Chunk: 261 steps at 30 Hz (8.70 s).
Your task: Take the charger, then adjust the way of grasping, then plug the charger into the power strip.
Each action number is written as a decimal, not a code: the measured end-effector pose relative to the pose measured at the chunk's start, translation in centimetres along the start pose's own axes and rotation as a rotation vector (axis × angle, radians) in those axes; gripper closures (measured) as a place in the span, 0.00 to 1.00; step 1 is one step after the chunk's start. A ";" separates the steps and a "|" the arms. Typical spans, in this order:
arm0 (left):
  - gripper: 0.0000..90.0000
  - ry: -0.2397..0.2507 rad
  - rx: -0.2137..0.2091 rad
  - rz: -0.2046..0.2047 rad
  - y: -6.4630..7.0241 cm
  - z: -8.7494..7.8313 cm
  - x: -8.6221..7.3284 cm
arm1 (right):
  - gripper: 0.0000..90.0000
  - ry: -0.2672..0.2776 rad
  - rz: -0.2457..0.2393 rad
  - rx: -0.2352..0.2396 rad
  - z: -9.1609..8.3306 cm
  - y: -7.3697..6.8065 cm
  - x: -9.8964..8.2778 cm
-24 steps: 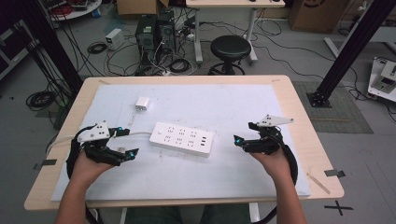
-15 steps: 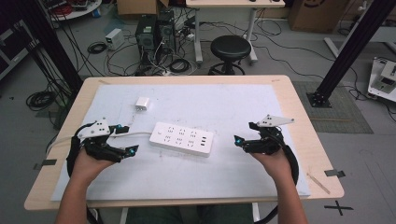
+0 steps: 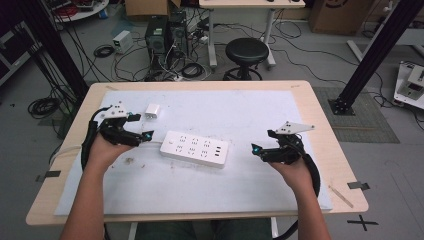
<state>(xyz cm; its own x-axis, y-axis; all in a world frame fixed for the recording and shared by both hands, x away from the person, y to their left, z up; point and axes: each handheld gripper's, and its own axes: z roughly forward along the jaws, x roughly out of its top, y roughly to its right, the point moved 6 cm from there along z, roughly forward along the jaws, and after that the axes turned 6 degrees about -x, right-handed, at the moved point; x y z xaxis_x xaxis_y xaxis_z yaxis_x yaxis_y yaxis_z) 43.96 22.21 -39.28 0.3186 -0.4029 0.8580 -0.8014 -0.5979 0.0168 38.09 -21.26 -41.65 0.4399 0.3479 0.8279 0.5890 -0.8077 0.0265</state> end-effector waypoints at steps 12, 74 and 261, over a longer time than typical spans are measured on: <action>0.17 -0.076 0.120 -0.122 -5.9 4.0 0.3 | 0.20 -0.017 0.001 -0.015 0.3 -0.3 -0.4; 0.47 -0.203 0.290 -0.311 -11.3 10.8 -4.1 | 0.20 -0.025 -0.014 -0.054 0.8 -1.2 -1.1; 0.22 0.094 0.057 0.196 6.9 -5.3 0.0 | 0.70 -0.004 -0.050 0.429 4.3 -9.9 5.5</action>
<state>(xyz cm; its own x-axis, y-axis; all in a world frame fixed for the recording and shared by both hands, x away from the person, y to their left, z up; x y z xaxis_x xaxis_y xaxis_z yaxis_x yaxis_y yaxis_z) 35.76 21.78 -36.43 0.1084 -0.4504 0.8862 -0.8126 -0.5536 -0.1820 37.65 -9.26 -39.76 0.4058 0.3839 0.8294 0.8377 -0.5190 -0.1696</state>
